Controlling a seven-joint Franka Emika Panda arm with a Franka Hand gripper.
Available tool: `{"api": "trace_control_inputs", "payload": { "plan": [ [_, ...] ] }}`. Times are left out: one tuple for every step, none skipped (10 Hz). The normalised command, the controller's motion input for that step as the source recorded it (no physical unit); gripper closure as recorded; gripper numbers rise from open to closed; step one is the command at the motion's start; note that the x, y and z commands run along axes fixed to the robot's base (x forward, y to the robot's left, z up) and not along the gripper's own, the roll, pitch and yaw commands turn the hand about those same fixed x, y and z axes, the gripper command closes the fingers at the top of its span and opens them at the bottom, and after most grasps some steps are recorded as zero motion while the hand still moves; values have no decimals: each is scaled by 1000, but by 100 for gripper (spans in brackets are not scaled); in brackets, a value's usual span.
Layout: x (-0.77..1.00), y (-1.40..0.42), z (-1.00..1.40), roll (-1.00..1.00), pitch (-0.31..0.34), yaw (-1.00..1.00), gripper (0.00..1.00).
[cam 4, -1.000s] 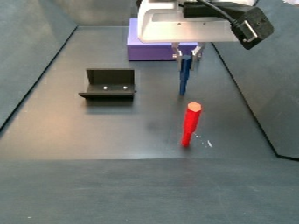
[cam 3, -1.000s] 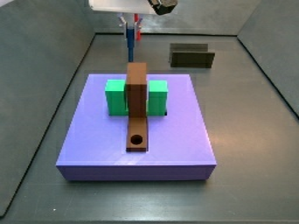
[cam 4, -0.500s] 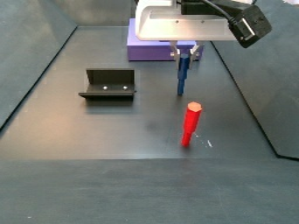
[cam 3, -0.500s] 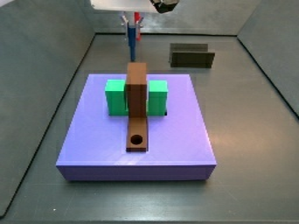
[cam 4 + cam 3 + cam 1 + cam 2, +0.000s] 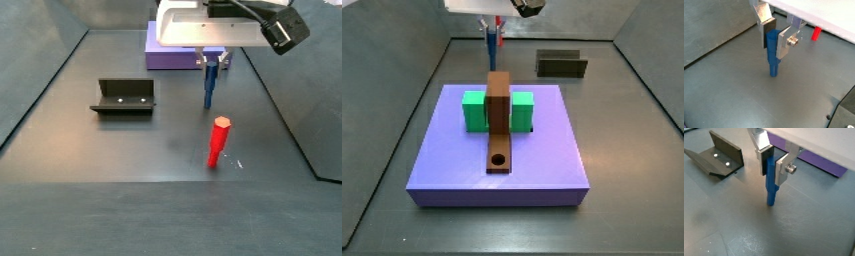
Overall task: Pick up the blue object. Move up. Move to above the board. Insert the blue object.
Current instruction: Pick up the blue object, then move up, then move to above the board.
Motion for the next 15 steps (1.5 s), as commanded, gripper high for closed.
{"api": "trace_control_inputs", "payload": {
  "plan": [
    [0,0,0,0,0,0,100],
    [0,0,0,0,0,0,100],
    [0,0,0,0,0,0,100],
    [0,0,833,0,0,0,100],
    [-98,-75,742,-12,48,-34,100],
    [-112,-72,611,-13,44,-35,100],
    [0,0,1400,0,0,0,100],
    [1,7,1400,-8,44,7,100],
    [-27,1,1400,-13,39,3,100],
    [54,12,1400,-22,33,0,100],
    [77,14,1400,-28,64,-1,100],
    [18,4,562,-34,80,-3,100],
    [18,3,267,-33,56,-1,100],
    [263,-1400,198,70,102,97,100],
    [256,-1400,168,113,109,92,100]
  ]
}}
